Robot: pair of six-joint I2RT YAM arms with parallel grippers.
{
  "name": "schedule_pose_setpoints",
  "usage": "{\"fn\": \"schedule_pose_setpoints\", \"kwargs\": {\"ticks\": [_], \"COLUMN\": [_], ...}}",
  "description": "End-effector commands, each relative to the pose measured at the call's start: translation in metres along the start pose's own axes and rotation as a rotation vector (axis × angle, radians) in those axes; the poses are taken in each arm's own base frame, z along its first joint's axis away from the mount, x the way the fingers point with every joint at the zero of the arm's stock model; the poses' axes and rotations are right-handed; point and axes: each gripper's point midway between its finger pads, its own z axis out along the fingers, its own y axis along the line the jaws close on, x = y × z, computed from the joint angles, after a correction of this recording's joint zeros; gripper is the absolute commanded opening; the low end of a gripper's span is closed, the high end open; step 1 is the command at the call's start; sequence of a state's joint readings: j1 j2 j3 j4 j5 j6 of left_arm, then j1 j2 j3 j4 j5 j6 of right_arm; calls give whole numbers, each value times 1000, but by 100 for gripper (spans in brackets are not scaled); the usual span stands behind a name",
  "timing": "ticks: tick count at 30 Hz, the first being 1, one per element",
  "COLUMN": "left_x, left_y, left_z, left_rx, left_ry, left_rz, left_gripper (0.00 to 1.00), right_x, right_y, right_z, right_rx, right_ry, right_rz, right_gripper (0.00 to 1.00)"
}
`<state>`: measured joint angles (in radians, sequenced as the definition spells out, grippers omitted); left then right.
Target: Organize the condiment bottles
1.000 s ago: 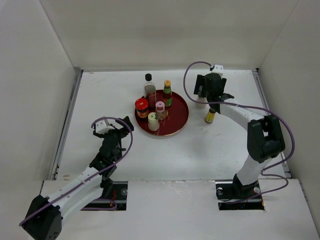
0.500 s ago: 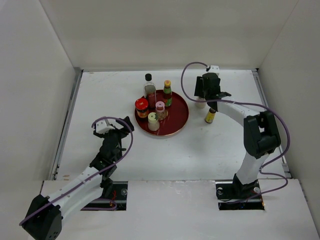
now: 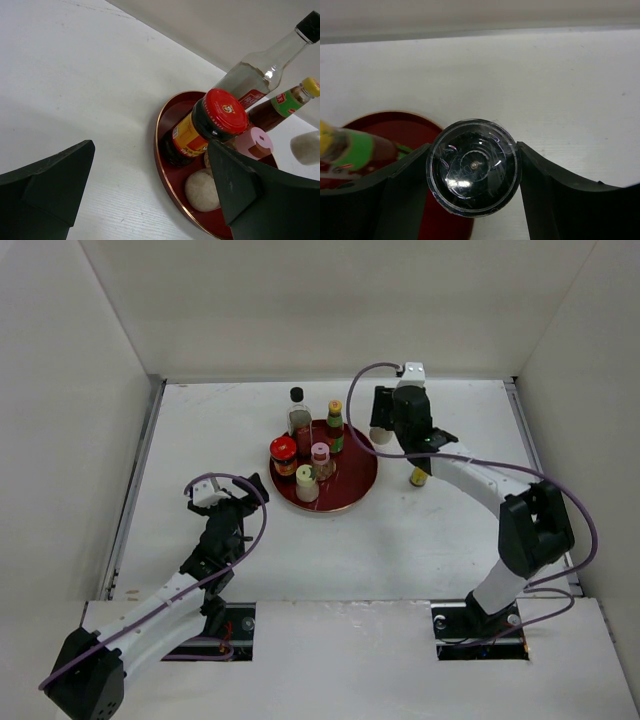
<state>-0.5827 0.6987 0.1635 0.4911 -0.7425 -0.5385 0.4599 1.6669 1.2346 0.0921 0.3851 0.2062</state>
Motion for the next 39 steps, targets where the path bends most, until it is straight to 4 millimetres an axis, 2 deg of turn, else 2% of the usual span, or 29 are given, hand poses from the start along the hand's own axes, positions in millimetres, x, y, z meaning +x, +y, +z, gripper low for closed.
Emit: {"fn": "schedule_pose_setpoints", "kwargs": {"ticks": [1, 6, 9, 15, 18, 22, 26, 29, 30, 32, 34, 36, 39], "left_x": [-10, -10, -11, -12, -13, -12, -13, -11, -11, -10, -10, -11, -10], "left_y": [-11, -9, -10, -10, -9, -10, -8, -12, -12, -10, -10, -15, -14], "left_z": [2, 2, 1, 1, 1, 1, 1, 1, 1, 1, 2, 0, -1], "left_rx": [32, 30, 33, 32, 33, 34, 31, 40, 44, 37, 33, 51, 53], "left_ry": [-24, -30, -29, -31, -35, -31, -37, -26, -25, -26, -23, -21, -25], "left_rz": [-47, -55, -53, -56, -60, -57, -61, -57, -58, -56, -55, -61, -65], "left_gripper": [100, 100, 100, 100, 100, 100, 100, 100, 100, 100, 100, 100, 100], "right_x": [-49, -28, -11, 28, 42, 38, 10, -20, -29, -40, -40, -28, -8], "right_y": [37, 73, 84, 89, 89, 89, 84, 67, 55, 16, -26, -61, -90], "right_z": [-14, -11, -7, -1, -2, -8, -30, -59, -69, -86, -100, -104, -102], "right_rx": [-94, -158, -167, -163, -158, -158, -154, -135, -109, 5, 132, 230, 316], "right_ry": [-155, -112, -83, -17, 6, -1, -57, -126, -153, -207, -238, -237, -185], "right_rz": [59, 48, 29, -3, -6, -3, 18, 60, 76, 117, 137, 137, 108], "right_gripper": [58, 58, 59, 60, 66, 85, 96, 97, 96, 94, 91, 89, 89]}}
